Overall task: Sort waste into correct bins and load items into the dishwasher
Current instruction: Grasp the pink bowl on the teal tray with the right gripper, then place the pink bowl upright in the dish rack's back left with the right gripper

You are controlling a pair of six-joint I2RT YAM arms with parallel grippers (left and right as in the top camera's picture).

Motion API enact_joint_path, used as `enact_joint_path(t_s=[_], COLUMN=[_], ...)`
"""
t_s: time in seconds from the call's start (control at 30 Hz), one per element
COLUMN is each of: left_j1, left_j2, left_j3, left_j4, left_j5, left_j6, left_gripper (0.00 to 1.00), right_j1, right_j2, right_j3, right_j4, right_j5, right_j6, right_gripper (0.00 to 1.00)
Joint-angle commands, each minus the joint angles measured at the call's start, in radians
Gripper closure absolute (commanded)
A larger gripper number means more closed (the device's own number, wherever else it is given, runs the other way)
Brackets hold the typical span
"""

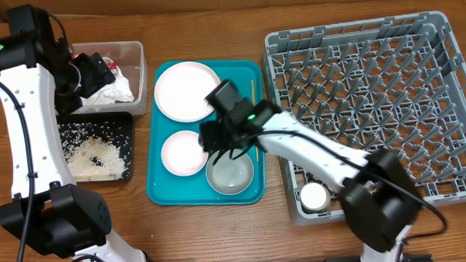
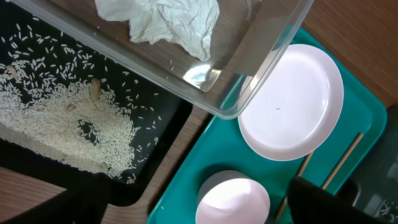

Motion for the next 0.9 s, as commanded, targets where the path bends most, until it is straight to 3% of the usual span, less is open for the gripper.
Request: enact_joint_path(t_s=[0.0,0.1,0.27,0.33,0.43,0.67,0.8,0.87], left_j1=[0.001,-0.001,-0.001,-0.001,-0.001,-0.001,-0.001,-0.001], left_j2=[-0.022,-0.022,-0.022,-0.022,-0.022,-0.022,-0.022,-0.022], left_j3=[0.011,0.011,0.011,0.011,0.011,0.011,0.011,0.011], left_j4=[-0.002,0.003,0.002,0.002,0.003,0.003,0.003,0.003], left_j5=[0.004,0.0,-0.011,-0.015,-0.015,-0.015,-0.015,-0.015], left_j6=[0.016,0.016,0.016,0.016,0.016,0.016,0.016,0.016], left_gripper=[0.0,0.0,0.0,0.0,0.0,0.0,0.0,0.0], right_j1=[0.005,0.005,0.011,0.011,0.011,-0.019,-0.05,-0.069], right_j2=[0.039,0.067,0.116,0.122,0.124,0.079,-0.014,-0.065], right_j3=[0.032,0.035,0.062,0.065,0.065,0.23,0.355,0.42], right_j4=[0.013,0.064,0.068,0.072,0.069,-0.108,-0.265,-0.357], right_j5=[-0.011,-0.014,-0.021,-0.019,-0.017,0.078,0.294,0.513], right_j6=[0.015,0.041,0.041,0.046,0.056,0.026,-0.02,-0.02], right_gripper=[0.5,0.68,0.7,0.76,0.96,0.96,0.96,0.96])
